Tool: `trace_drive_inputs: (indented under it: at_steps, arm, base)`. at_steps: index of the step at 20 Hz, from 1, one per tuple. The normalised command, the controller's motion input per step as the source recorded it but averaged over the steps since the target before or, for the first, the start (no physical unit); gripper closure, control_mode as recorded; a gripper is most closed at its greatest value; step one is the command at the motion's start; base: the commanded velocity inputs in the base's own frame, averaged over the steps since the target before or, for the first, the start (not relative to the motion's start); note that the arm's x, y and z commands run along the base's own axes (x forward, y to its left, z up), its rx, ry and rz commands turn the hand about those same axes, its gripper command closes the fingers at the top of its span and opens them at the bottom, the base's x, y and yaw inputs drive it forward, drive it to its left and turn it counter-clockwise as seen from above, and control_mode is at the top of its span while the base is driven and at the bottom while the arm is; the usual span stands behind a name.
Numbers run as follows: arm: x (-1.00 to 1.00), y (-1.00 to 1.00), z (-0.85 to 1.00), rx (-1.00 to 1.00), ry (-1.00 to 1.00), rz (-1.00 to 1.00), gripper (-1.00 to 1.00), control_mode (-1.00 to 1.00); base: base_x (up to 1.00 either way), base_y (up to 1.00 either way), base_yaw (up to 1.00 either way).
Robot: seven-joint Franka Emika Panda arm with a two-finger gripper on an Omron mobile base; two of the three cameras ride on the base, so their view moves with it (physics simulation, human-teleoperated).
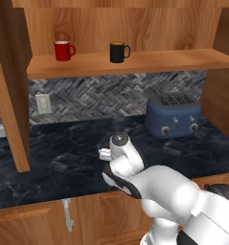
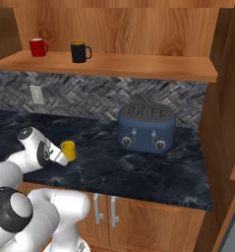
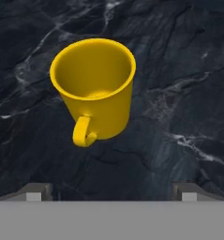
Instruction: Pick the mug on the counter and place it in the cabinet with the handle facing the right, like the mugs already inside.
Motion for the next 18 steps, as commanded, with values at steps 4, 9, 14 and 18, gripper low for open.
trace_drive_inputs:
  at_steps: [4,9,14,18]
  arm:
    - [0.36,0.08,-0.05,0.0,0.0,0.0,-1.0,-1.0]
    - [0.35,0.06,-0.01,0.0,0.0,0.0,-1.0,-1.0]
    - [0.36,0.01,-0.07,0.0,0.0,0.0,-1.0,-1.0]
    - [0.3,0.01,-0.19,0.0,0.0,0.0,-1.0,-1.0]
  base:
    - [0.0,0.0,0.0]
    - [0.0,0.0,0.0]
    - [0.0,0.0,0.0]
    - [0.0,0.0,0.0]
